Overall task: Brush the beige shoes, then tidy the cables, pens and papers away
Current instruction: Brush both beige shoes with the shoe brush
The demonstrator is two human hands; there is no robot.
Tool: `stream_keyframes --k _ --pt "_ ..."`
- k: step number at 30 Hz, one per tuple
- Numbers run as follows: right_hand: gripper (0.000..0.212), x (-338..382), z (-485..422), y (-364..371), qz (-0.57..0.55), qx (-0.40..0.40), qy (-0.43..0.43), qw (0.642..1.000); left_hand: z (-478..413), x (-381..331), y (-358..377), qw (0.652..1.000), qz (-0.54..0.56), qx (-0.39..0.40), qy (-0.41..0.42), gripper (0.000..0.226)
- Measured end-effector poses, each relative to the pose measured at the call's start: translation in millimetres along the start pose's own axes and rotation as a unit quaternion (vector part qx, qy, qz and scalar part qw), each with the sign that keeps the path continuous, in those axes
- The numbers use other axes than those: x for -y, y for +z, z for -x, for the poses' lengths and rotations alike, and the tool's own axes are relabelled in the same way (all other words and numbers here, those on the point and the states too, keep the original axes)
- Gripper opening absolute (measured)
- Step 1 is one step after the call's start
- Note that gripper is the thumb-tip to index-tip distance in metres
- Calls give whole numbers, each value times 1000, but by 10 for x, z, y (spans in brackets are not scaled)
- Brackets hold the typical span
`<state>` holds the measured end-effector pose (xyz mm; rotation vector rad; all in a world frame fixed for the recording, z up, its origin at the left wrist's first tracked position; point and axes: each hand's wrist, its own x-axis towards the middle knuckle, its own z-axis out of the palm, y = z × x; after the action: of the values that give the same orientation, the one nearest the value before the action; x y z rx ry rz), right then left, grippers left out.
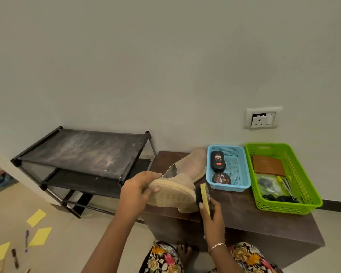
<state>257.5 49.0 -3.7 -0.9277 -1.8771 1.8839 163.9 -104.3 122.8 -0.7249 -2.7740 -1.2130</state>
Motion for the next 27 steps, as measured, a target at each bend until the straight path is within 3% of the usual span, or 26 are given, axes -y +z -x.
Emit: stream_keyframes --k 3,5,9,15,19,21,24,27 --pt "36 212 154 77 -24 47 -80 995 -4 60 -22 1000 15 -6 5 40" --pt "37 154 157 87 -14 66 -87 994 1 119 -57 1000 25 -2 -9 37" --pt "32 -238 -133 -26 18 33 7 999 45 198 -105 999 34 8 -7 39" --pt "36 -415 -474 -201 48 31 109 992 29 259 -170 999 45 22 17 63" --pt "34 -191 -126 -77 45 93 -24 994 -7 313 -174 998 66 18 14 72" --pt "37 -203 -92 -86 72 111 -50 990 -6 380 -192 998 63 25 12 69" --pt "36 -334 -399 -220 111 107 12 988 17 410 -230 998 53 39 20 57" --pt "30 -504 -698 -315 143 96 106 979 32 440 -251 998 44 36 21 65"
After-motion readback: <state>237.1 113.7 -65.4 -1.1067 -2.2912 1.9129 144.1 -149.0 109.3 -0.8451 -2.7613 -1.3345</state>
